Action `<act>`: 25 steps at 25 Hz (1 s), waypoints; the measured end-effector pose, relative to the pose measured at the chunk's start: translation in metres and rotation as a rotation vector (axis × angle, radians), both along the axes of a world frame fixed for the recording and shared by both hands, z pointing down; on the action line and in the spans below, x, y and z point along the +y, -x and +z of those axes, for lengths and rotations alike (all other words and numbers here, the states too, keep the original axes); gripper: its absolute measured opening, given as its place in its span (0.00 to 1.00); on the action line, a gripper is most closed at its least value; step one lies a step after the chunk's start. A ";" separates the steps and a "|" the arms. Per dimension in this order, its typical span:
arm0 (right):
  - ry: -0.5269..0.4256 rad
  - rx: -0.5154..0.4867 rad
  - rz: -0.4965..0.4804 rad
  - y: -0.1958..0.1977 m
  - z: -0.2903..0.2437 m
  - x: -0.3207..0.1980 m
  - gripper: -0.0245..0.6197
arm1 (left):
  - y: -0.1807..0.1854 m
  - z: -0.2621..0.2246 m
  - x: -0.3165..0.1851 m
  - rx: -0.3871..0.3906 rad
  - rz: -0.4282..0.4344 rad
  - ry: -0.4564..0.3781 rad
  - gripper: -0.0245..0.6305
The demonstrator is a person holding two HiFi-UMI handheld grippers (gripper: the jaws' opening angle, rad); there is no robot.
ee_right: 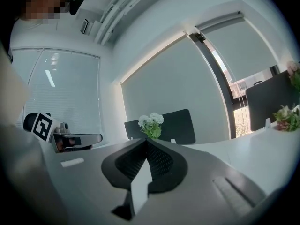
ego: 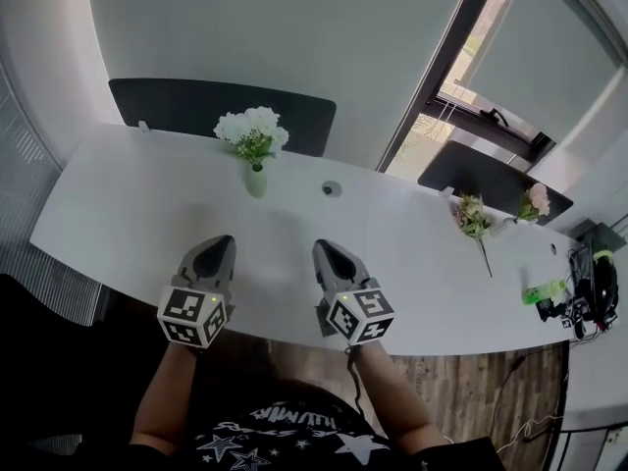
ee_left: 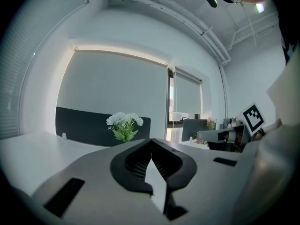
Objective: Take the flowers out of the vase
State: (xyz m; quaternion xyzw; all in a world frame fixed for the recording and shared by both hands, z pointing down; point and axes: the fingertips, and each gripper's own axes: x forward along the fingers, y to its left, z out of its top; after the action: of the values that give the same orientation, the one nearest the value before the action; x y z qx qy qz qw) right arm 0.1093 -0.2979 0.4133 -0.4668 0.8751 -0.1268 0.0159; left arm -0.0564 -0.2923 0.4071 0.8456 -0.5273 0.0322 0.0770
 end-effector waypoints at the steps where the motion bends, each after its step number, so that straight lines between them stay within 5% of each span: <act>1: 0.005 0.003 0.000 0.004 0.001 -0.007 0.04 | 0.003 0.002 -0.007 -0.003 0.008 0.008 0.05; 19: 0.057 0.044 0.032 0.042 0.024 -0.133 0.04 | 0.017 0.049 -0.146 0.015 0.125 0.039 0.05; 25: 0.092 0.047 0.026 0.050 0.043 -0.157 0.04 | 0.007 0.071 -0.171 -0.012 0.176 0.049 0.28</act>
State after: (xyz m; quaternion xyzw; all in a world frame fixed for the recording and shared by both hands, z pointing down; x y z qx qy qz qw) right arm 0.0594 -0.4549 0.4559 -0.4814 0.8623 -0.1556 -0.0244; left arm -0.0630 -0.4630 0.4779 0.8862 -0.4506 0.0569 0.0913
